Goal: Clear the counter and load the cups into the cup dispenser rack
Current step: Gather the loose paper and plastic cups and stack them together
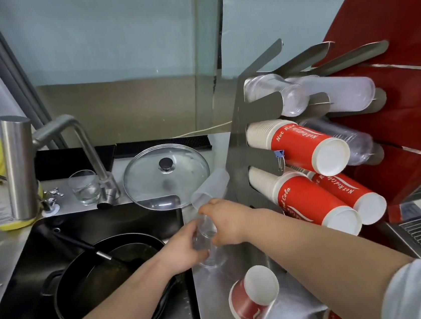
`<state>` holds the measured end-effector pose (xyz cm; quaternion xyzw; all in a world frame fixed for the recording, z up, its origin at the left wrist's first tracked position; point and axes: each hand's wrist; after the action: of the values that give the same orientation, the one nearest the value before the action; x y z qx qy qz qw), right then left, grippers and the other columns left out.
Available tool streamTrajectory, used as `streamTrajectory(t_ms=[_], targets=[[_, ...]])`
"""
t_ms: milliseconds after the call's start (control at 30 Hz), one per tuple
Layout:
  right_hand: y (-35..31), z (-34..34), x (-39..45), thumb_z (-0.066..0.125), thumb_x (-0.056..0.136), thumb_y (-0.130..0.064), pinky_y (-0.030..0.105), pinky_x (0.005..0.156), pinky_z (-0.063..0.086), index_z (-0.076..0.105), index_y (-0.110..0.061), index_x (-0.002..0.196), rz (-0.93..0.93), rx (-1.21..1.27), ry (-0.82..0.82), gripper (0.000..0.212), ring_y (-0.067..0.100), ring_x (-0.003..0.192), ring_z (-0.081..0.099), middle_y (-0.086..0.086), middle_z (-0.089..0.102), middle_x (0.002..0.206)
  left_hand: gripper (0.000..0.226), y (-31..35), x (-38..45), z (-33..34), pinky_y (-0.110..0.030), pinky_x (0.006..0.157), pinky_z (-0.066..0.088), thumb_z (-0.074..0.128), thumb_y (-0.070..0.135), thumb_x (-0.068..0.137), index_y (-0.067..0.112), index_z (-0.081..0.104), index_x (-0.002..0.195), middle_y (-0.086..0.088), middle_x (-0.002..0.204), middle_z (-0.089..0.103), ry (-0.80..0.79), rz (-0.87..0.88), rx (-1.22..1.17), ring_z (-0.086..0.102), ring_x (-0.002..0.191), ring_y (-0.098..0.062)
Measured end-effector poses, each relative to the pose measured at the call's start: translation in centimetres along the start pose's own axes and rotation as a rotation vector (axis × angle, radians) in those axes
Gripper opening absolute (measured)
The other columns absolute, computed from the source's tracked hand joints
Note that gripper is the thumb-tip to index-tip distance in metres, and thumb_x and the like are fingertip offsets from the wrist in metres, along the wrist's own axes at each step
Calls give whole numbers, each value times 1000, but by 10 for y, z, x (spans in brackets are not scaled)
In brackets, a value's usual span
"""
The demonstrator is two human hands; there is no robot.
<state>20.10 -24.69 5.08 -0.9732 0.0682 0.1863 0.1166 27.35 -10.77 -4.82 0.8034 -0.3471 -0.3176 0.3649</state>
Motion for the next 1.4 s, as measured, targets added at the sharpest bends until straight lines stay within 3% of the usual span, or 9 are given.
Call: streamTrajectory(t_ms=[100,300,500,667,867,1133,1200,1300,1400], targets=[[-1,0,1,72,78,-22,33,90,46,43,-14,132,6,-16,-8,62,29,114,53,11,43,133,72,3,-1,-1,-22,79,48,69,35,62,30,46,131,6,113,58,-9,3,21,59,99,-10],[-6,-3,-5,71,79,-24,34,90,47,40,-14,136,-2,-36,-40,65,29,113,54,11,40,134,65,6,-5,-3,-23,79,49,69,32,65,32,51,127,3,109,56,-15,5,79,56,93,-6],[-7,-14,-16,61,88,-37,32,102,37,32,-15,144,-2,-2,-36,67,25,129,41,11,37,143,81,9,-15,-25,-29,103,43,67,39,76,30,29,148,-1,130,43,-83,4,313,49,121,-15],[-9,-39,-10,53,90,-38,37,100,45,44,-15,137,187,104,56,53,29,121,51,11,49,135,60,27,-2,-70,-29,104,39,63,33,83,27,45,140,-5,131,54,-45,62,487,50,124,-21],[3,-65,9,51,92,-30,33,99,45,49,-9,133,363,182,100,46,30,122,51,13,53,135,61,59,34,-119,-26,109,32,58,41,92,19,39,146,-5,148,45,-6,0,567,44,134,-20],[24,-43,52,50,90,-28,25,82,42,52,-5,125,594,553,110,41,27,113,56,13,57,128,57,59,85,-121,-29,110,36,48,46,96,17,42,144,-6,145,51,-30,-86,468,49,132,-21],[26,-33,63,48,91,-29,25,85,41,50,-6,128,642,608,112,44,28,118,55,13,55,132,54,55,95,-111,-28,107,37,47,45,97,16,44,142,-6,142,53,-40,-107,425,50,130,-23],[33,-19,77,44,95,-24,29,96,41,52,-3,130,681,682,108,42,29,125,51,16,53,136,46,48,108,-95,-28,100,42,45,47,98,17,56,131,-8,133,60,-35,-111,395,55,122,-25],[44,-5,90,47,94,-26,30,90,46,60,-3,120,762,788,135,38,30,118,56,16,62,124,40,37,122,-81,-30,92,47,42,47,98,17,65,113,-8,119,67,-54,-121,369,60,111,-26]])
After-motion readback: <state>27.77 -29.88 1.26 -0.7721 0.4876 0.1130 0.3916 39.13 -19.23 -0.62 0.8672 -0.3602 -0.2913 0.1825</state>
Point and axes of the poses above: each hand's wrist, its own x-axis towards the middle knuckle, its own z-axis out of the palm, y = z × x
